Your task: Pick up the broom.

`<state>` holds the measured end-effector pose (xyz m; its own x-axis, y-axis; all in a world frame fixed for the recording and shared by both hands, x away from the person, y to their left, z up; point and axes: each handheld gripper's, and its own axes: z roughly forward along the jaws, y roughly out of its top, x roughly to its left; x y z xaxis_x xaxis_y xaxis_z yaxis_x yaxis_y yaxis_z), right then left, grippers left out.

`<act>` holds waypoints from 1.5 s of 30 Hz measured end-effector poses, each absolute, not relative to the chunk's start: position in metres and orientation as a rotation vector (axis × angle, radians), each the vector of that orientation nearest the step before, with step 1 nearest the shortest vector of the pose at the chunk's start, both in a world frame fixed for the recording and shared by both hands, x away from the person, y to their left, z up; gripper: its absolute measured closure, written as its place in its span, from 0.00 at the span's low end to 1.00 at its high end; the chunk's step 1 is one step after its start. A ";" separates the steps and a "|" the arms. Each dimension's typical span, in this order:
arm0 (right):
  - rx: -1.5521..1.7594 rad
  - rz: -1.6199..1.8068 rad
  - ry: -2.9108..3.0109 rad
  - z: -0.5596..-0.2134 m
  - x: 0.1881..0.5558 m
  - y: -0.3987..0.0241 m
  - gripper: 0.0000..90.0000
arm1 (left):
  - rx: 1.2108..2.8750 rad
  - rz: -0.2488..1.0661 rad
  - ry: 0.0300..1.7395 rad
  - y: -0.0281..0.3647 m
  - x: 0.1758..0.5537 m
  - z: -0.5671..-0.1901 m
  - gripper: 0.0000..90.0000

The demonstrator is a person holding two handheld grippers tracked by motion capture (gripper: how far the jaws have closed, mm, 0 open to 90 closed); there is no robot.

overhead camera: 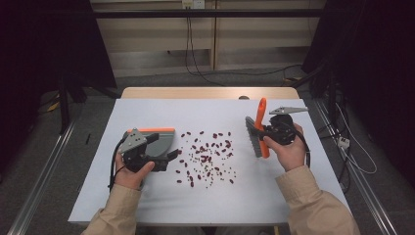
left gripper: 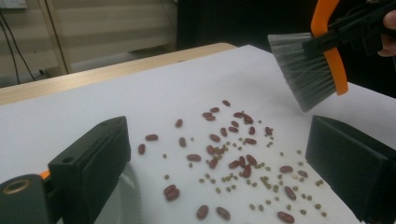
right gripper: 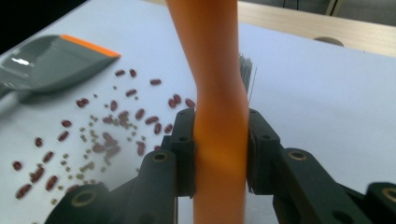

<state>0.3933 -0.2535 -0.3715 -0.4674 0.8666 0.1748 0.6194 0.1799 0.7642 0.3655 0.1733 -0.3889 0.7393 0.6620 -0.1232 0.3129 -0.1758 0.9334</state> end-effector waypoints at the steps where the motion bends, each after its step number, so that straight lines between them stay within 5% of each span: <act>1: 1.427 1.155 2.169 -0.374 0.394 -0.254 0.78 | 1.771 0.375 0.771 0.176 0.365 -0.389 0.07; 24: 1.435 0.989 2.193 -0.418 0.443 -0.227 0.78 | 1.782 0.398 0.814 0.202 0.367 -0.401 0.07; 34: 1.422 0.958 2.188 -0.417 0.441 -0.228 0.64 | 1.769 0.402 0.823 0.203 0.368 -0.401 0.07; 45: 1.433 0.956 2.213 -0.405 0.423 -0.246 0.62 | 1.775 0.398 0.824 0.204 0.367 -0.402 0.07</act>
